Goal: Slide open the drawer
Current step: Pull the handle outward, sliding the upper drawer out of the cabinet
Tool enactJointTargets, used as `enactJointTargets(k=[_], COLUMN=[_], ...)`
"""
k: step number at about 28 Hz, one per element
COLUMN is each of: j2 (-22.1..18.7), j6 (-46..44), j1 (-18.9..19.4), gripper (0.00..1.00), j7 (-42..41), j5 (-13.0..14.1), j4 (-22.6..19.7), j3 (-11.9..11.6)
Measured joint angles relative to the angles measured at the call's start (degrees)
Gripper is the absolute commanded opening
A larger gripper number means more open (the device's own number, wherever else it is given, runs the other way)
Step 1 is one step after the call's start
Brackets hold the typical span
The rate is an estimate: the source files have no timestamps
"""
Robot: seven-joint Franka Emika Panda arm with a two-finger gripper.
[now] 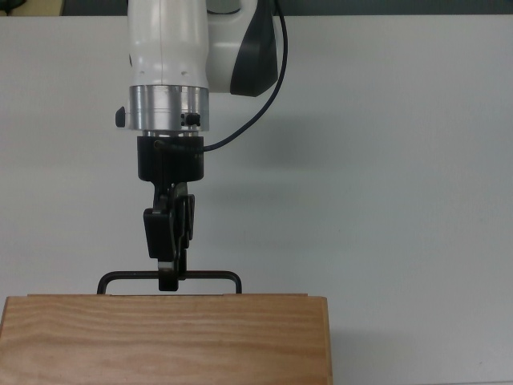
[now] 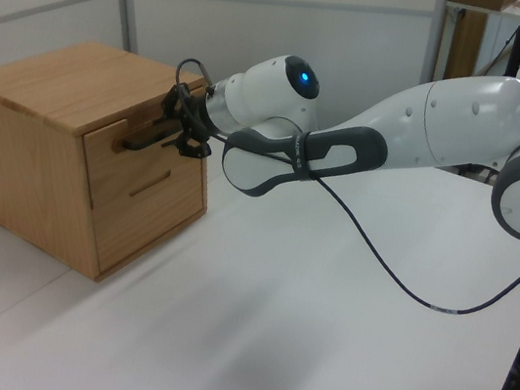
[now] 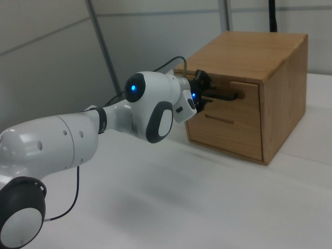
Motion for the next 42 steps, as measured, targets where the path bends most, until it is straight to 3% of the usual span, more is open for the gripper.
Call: enactJointTargets(k=[19,28,42], j2=[-0.4,-4.3,-10.9], j6=[-1.2,-12.7,-16.6], j1=[0.0,-0.1,-0.2], gripper=[0.0,0.0,0.0], j7=[-0.9,-0.9,-0.8], j5=[-0.1,-0.1,-0.1], j4=[-0.3,-0.9,-8.0], j3=[0.0,-0.1,-0.3])
